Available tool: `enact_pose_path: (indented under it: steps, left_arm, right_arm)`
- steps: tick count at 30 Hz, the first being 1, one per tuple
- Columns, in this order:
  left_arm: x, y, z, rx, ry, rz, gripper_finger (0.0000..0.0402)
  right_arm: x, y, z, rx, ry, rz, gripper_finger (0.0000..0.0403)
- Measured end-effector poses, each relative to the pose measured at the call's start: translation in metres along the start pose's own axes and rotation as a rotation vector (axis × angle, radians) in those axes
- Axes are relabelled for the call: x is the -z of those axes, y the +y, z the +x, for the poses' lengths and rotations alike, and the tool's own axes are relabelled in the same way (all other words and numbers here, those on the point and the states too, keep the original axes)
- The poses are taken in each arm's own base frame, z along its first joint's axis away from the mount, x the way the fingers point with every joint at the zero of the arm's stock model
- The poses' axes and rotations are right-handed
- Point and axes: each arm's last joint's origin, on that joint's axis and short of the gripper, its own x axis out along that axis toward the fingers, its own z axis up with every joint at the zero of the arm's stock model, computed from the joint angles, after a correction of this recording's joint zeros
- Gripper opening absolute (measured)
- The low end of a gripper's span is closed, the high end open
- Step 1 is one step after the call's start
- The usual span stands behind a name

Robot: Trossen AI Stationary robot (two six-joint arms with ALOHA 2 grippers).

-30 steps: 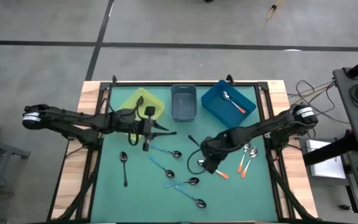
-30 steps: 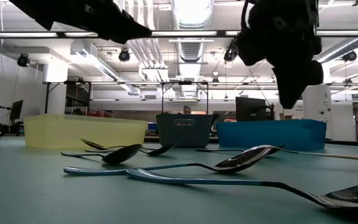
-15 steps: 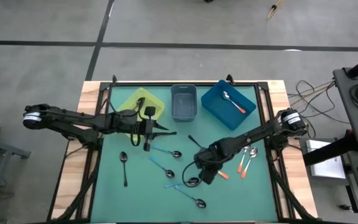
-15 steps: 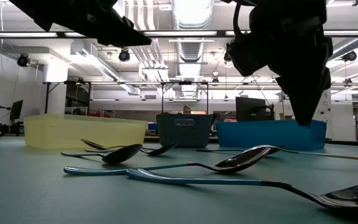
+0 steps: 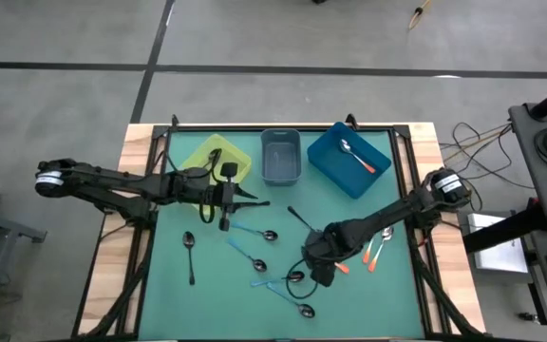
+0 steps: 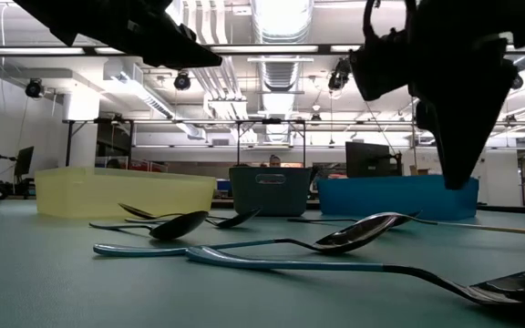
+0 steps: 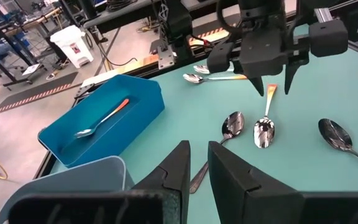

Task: Sort silverware by color (type)
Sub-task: Put the orange spoon into the blue bin

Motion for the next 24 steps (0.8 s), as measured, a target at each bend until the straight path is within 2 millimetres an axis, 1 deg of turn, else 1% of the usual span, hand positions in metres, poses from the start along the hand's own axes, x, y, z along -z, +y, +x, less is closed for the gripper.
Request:
enact_pose_path:
  steps: [4, 10, 13, 17, 24]
  left_arm:
    - [0.000, 0.000, 0.000, 0.000, 0.000, 0.000, 0.0039]
    - [0.000, 0.000, 0.000, 0.000, 0.000, 0.000, 0.0039]
    - [0.000, 0.000, 0.000, 0.000, 0.000, 0.000, 0.0039]
    - [0.000, 0.000, 0.000, 0.000, 0.000, 0.000, 0.0040]
    - [0.000, 0.000, 0.000, 0.000, 0.000, 0.000, 0.0040]
  right_arm:
    - [0.002, 0.000, 0.002, 0.056, -0.064, -0.013, 0.0176]
    - [0.003, -0.002, 0.008, 0.059, -0.086, -0.014, 0.0176]
    - [0.004, -0.003, 0.014, 0.044, -0.100, -0.012, 0.0176]
    - [0.008, -0.009, 0.022, 0.067, -0.090, 0.004, 0.0176]
    - [0.013, -0.016, 0.042, 0.029, -0.124, 0.006, 0.0176]
